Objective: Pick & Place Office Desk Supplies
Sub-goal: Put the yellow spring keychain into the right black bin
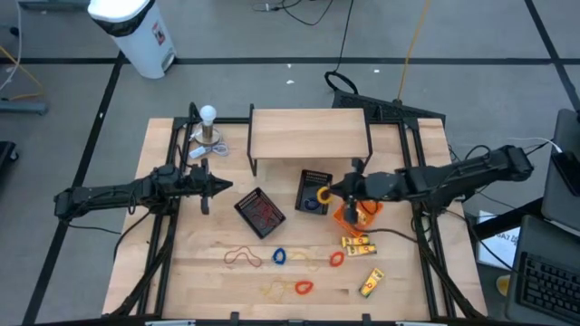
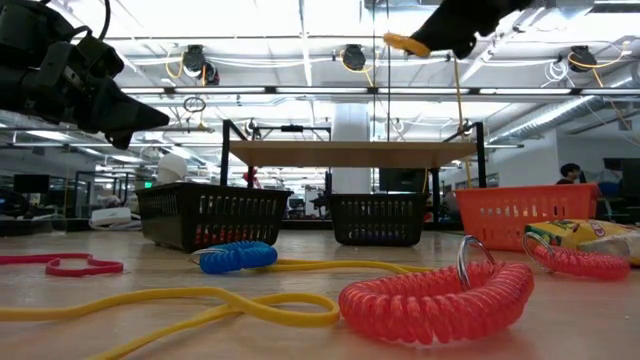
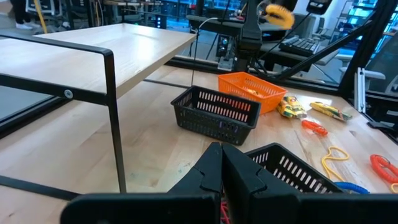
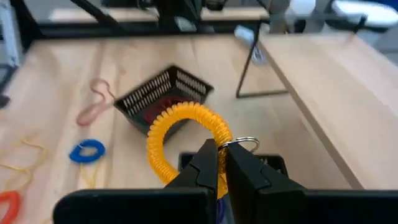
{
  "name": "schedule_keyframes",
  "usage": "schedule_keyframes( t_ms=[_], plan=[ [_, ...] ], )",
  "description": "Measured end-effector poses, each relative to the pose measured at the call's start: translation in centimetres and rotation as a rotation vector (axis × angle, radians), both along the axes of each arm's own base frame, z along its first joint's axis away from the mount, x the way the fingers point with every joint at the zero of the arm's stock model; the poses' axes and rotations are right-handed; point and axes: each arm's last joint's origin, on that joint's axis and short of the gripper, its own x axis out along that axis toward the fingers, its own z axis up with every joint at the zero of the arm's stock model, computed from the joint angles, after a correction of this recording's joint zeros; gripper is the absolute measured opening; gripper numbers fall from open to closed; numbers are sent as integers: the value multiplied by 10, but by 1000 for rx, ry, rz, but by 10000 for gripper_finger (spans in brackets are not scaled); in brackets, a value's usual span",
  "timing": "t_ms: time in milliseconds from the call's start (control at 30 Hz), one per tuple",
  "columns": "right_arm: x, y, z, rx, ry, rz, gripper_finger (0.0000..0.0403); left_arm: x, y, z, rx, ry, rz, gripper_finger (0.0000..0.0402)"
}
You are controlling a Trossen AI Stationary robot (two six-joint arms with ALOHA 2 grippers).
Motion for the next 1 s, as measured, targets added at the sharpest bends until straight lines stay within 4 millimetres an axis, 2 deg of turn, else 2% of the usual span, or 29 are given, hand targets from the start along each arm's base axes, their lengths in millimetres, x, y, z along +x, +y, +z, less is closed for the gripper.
schedule_keyframes(
  t_ms=[200,400,600,1000],
  plan=[
    [22,-9,-17,1,140,-67,4,0,0,0,0,0,0,3],
    [37,-18,-45,-7,316,-120,4,0,0,0,1,5,0,3],
    [50,-20,-63,-13,364,-127,4,0,0,-2,2,19,4,3],
    [62,-20,-88,31,436,-118,4,0,0,-2,2,17,8,3]
  ],
)
